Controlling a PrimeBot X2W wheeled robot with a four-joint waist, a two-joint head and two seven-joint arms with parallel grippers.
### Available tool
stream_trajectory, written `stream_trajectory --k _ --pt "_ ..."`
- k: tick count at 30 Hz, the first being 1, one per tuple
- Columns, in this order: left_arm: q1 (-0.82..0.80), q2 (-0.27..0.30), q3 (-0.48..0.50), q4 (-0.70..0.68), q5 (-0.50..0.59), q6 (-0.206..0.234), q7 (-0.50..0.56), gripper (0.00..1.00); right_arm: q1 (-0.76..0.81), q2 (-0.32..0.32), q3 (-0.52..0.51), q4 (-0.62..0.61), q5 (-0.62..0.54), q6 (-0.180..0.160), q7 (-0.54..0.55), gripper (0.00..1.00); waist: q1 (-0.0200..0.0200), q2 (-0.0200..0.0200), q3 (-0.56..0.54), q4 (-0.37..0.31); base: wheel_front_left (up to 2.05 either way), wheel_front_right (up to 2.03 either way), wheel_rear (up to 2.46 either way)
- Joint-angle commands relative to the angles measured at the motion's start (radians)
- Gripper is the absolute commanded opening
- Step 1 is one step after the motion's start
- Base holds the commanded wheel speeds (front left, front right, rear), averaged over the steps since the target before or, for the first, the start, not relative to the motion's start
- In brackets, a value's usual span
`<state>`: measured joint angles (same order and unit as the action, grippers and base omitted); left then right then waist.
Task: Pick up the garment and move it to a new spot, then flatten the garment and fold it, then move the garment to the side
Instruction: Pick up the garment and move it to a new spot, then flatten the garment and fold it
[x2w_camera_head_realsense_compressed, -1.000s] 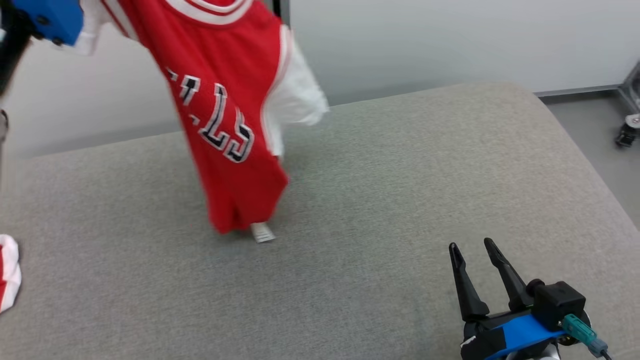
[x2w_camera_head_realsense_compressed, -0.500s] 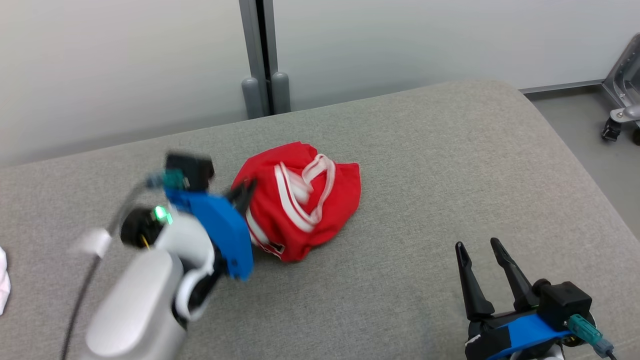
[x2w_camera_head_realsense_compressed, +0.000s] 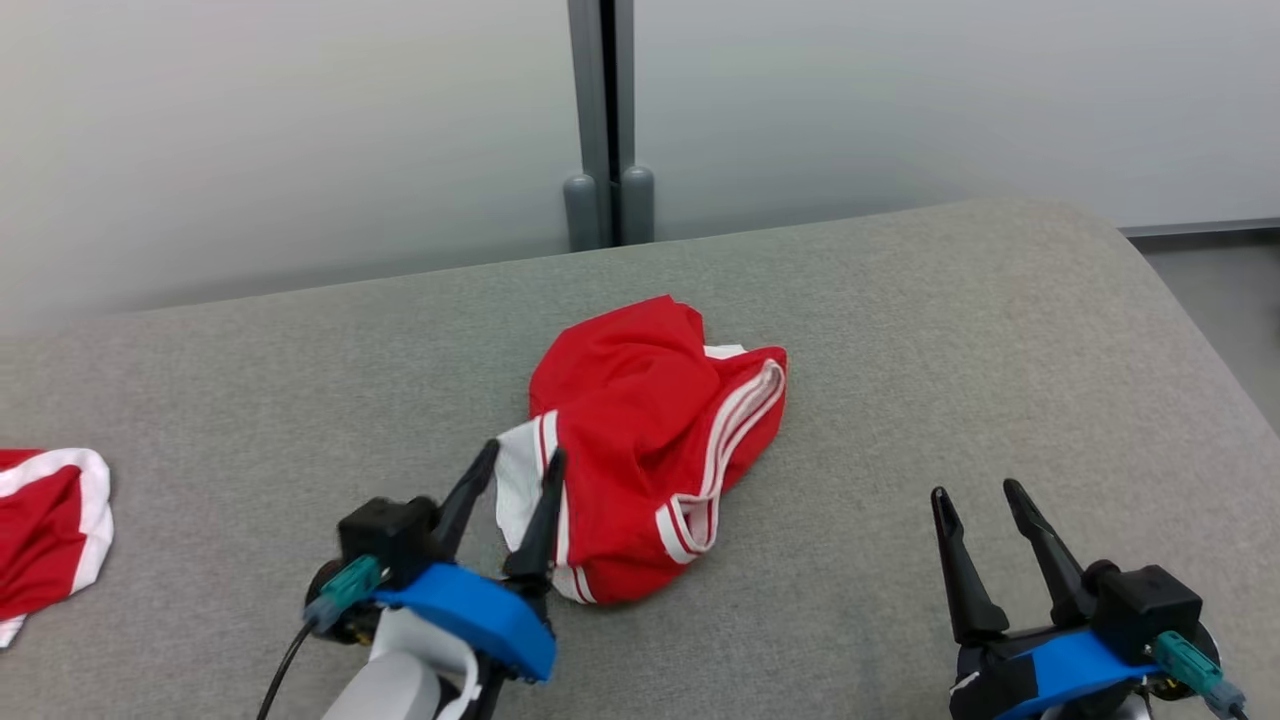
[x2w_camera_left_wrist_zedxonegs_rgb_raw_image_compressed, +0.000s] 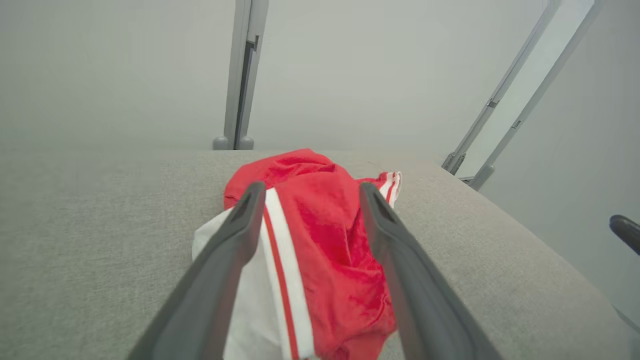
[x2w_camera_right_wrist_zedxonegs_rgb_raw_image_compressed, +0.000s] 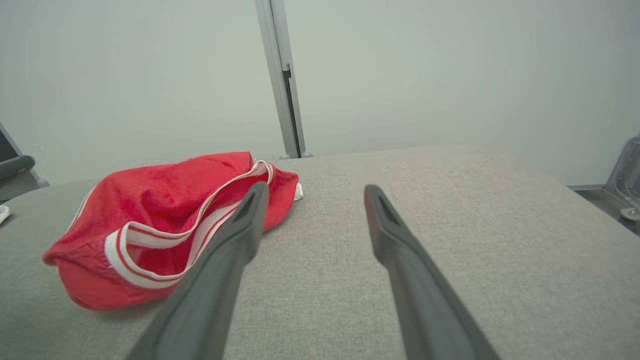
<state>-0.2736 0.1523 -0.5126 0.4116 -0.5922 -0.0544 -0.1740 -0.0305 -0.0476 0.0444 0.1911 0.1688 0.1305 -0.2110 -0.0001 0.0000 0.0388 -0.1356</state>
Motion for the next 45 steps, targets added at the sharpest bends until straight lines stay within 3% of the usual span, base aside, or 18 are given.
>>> stream_trajectory --k 1,11,17,27,45 --pt "0.029 0.022 0.018 -0.019 0.017 0.006 -0.042 1.00 0.015 -0.005 -0.012 -0.008 -0.006 0.000 0.005 1.00 0.0001 0.0000 -0.006 0.014 0.00 0.00 0.00" --pt "0.201 0.100 0.191 -0.210 0.116 0.098 -0.092 1.00 0.044 -0.005 -0.081 -0.033 -0.027 0.000 0.030 1.00 0.0001 0.0000 -0.043 0.078 0.00 0.00 0.00" --pt "0.286 0.116 0.262 -0.270 0.167 0.123 -0.092 1.00 0.056 -0.005 -0.082 -0.042 -0.003 0.000 0.048 1.00 0.0001 0.0000 -0.051 0.107 0.00 0.00 0.00" --pt "0.377 0.094 0.328 -0.291 0.222 0.125 -0.092 1.00 0.068 -0.005 -0.106 -0.035 0.010 0.000 0.095 1.00 0.0001 0.0000 -0.061 0.142 0.00 0.00 0.00" --pt "0.371 0.113 0.301 -0.324 0.214 0.135 0.012 1.00 0.075 -0.005 -0.090 0.003 0.036 0.000 0.104 1.00 0.0001 0.0000 -0.059 0.146 0.00 0.00 0.00"
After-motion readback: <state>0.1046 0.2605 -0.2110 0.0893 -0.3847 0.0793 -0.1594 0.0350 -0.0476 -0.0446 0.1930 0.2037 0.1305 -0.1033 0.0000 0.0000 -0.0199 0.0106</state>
